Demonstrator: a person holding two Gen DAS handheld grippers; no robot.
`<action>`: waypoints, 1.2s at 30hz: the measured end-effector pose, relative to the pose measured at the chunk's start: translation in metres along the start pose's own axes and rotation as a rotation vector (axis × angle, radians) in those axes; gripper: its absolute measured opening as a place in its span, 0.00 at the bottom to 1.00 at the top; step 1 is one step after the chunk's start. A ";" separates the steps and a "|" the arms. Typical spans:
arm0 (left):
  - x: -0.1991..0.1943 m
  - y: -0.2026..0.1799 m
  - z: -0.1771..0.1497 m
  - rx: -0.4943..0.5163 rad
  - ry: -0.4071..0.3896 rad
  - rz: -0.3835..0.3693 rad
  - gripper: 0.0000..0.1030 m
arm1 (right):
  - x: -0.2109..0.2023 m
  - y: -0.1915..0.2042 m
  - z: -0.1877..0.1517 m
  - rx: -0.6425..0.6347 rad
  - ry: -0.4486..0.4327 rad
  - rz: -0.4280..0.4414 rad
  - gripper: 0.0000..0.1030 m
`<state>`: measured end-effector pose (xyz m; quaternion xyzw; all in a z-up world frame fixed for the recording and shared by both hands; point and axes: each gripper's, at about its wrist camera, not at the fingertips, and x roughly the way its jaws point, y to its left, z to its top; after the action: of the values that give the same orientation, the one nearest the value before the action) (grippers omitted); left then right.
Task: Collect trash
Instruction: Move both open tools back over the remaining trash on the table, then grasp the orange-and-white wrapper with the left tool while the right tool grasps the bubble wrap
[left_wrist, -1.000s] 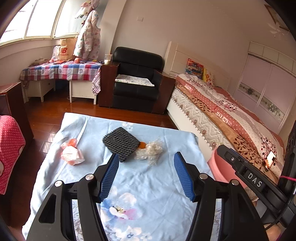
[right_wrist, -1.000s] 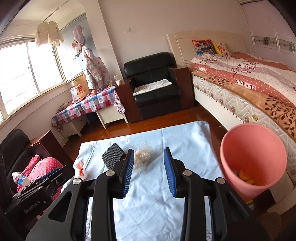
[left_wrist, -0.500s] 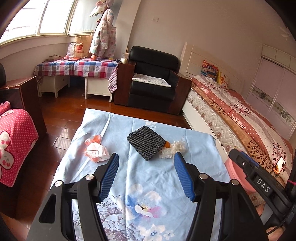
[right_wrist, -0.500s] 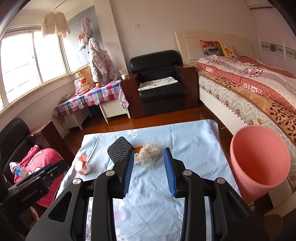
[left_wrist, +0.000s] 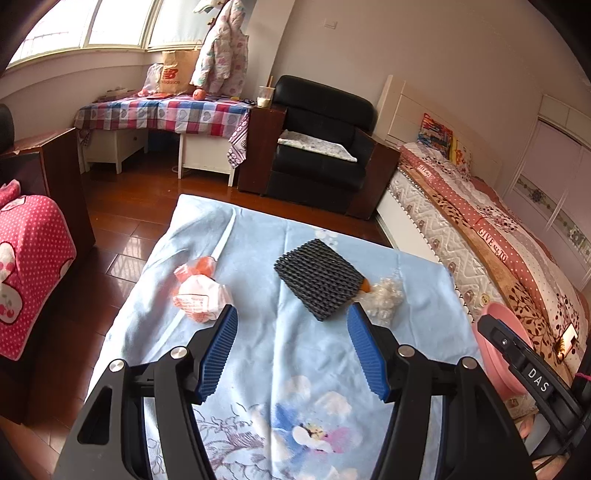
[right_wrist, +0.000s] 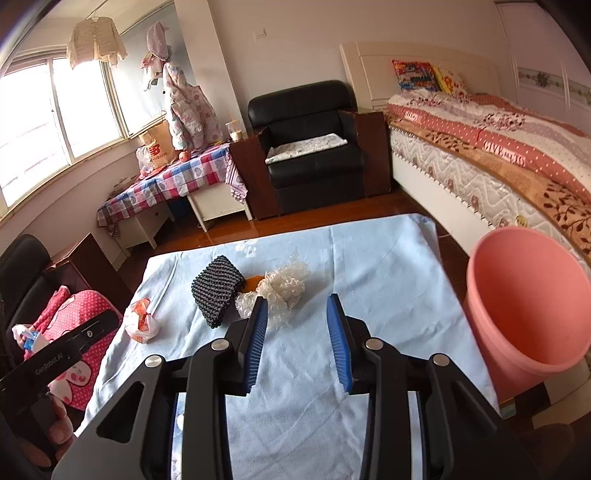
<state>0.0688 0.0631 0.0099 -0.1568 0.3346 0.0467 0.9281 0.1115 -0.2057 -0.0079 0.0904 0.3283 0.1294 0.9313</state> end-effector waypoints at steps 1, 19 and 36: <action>0.003 0.005 0.001 -0.010 0.000 0.002 0.59 | 0.003 -0.001 0.001 0.002 0.004 0.004 0.33; 0.060 0.086 0.001 -0.176 0.085 0.093 0.59 | 0.057 -0.018 0.006 0.039 0.085 0.028 0.33; 0.105 0.083 -0.003 -0.196 0.117 0.120 0.48 | 0.106 -0.010 0.006 0.104 0.201 0.149 0.34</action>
<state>0.1317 0.1391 -0.0805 -0.2288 0.3907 0.1256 0.8827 0.1965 -0.1842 -0.0683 0.1495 0.4184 0.1895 0.8756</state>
